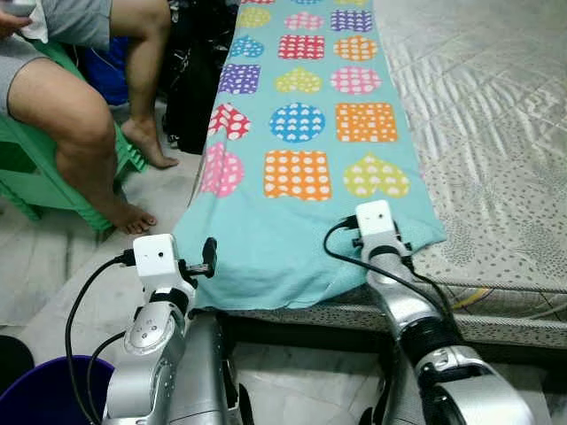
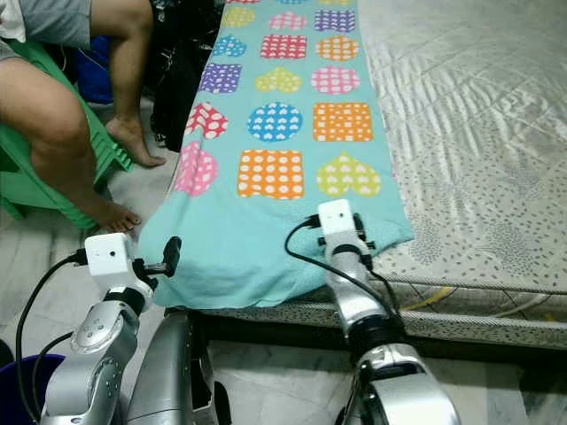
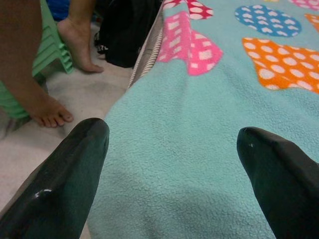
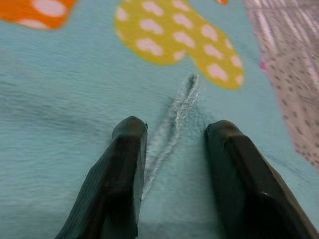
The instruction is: Clean up the room
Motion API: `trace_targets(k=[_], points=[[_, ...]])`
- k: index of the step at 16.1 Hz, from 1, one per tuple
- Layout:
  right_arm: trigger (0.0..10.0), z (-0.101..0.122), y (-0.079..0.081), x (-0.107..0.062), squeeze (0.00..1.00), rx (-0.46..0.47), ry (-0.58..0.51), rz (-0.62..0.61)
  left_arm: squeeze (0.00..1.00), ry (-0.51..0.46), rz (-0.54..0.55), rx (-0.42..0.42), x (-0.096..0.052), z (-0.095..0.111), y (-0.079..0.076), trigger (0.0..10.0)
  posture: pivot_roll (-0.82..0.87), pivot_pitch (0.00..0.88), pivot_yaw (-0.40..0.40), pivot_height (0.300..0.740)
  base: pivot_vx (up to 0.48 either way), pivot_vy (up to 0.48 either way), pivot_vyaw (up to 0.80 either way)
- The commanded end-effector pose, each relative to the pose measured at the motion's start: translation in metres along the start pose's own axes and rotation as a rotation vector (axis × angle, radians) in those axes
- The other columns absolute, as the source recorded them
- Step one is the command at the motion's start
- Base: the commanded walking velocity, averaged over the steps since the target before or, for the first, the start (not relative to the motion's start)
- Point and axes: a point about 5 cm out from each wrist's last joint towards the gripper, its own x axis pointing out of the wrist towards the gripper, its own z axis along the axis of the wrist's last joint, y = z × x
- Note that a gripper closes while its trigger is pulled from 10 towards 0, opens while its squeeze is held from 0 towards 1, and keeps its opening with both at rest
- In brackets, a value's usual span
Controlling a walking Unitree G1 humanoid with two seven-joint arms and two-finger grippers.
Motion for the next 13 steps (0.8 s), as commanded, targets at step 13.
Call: trace_targets(k=[13], points=[[0.0, -0.026, -0.016, -0.02, 0.0, 0.097, -0.001, 0.005, 0.0, 0.003, 0.017, 0.006, -0.001, -0.002, 0.004, 10.0, -0.01, 0.157, 0.06, 0.495, 0.0, 0.0, 0.0]])
